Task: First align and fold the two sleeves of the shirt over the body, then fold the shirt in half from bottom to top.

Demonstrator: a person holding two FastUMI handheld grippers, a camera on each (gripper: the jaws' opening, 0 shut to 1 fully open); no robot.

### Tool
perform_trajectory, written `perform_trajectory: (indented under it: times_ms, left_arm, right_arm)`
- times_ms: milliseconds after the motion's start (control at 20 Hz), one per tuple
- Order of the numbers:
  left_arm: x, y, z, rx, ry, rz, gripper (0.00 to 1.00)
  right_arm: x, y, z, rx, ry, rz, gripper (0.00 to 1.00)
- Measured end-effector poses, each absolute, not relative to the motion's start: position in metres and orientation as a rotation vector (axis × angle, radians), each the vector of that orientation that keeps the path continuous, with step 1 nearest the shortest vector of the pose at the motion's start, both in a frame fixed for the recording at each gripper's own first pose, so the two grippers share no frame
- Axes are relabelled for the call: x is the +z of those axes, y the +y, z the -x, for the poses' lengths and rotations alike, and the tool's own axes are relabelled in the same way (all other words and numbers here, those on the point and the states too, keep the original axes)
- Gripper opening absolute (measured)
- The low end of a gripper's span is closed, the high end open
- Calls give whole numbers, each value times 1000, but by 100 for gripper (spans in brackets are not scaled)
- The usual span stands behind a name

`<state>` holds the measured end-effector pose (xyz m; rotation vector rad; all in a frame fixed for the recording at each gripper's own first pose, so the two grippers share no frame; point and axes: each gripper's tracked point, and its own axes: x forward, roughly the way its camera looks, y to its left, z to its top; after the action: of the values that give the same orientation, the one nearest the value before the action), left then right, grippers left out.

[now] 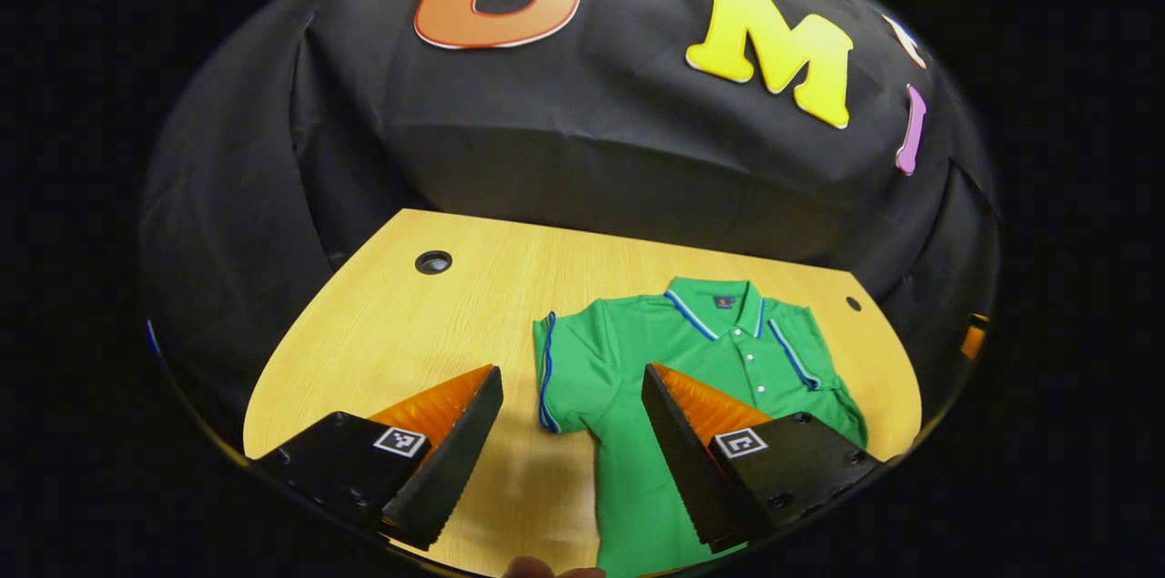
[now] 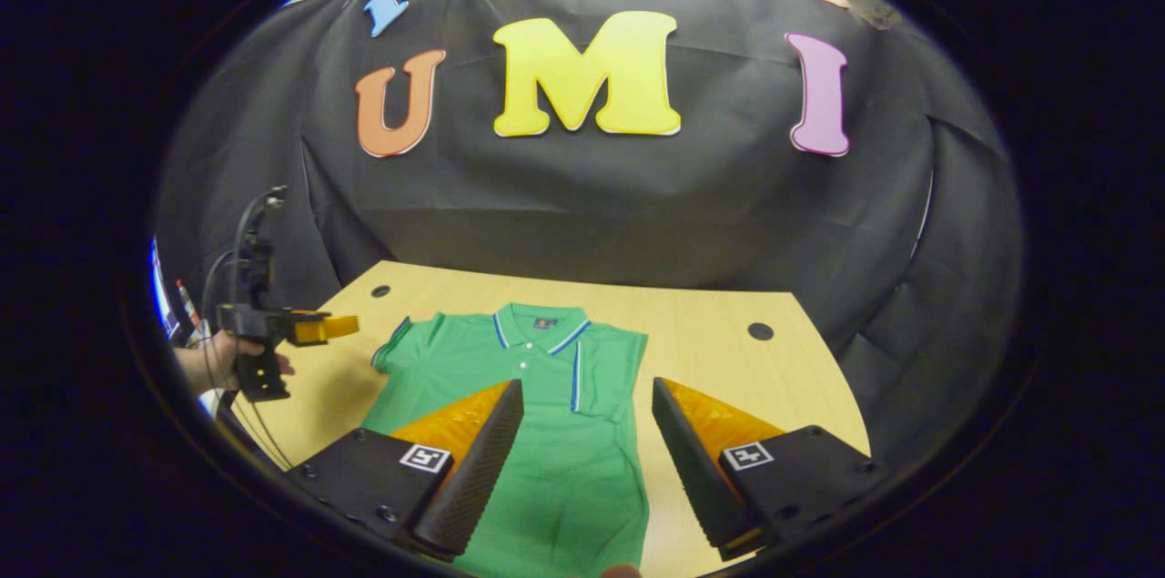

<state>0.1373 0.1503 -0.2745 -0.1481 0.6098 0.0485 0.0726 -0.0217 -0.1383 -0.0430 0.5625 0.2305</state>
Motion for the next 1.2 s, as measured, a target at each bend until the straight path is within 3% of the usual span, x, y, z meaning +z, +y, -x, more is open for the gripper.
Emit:
perform_trajectory:
  times_ms: [100, 350, 600, 700, 750, 800, 950, 1100, 1200]
  left_arm:
    - [-292, 161, -155, 57, 625, 99, 99]
    - [-340, 171, -184, 52, 678, 34, 98]
    - [-370, 172, -187, 38, 738, 66, 86]
    - [-375, 173, -189, 32, 752, 60, 87]
    - [-375, 174, -191, 28, 750, 50, 77]
    - [-377, 174, -193, 27, 752, 42, 77]
    - [-375, 181, -195, 35, 743, 23, 24]
    - [-374, 175, -198, 5, 740, 25, 7]
    - [-368, 165, -198, -29, 736, 43, 4]
  right_arm:
    - [-145, -18, -56, 251, 582, 72, 94]
    - [-156, -22, -40, 258, 607, 120, 93]
    - [-171, -31, -40, 224, 648, 92, 96]
    - [-177, -36, -40, 211, 659, 90, 96]
    - [-179, -38, -41, 202, 661, 83, 96]
    - [-180, -41, -42, 190, 662, 73, 95]
    - [-187, -47, -43, 160, 670, 56, 96]
    - [-192, -56, -42, 134, 677, 58, 94]
    - [-193, -64, -43, 108, 676, 62, 93]
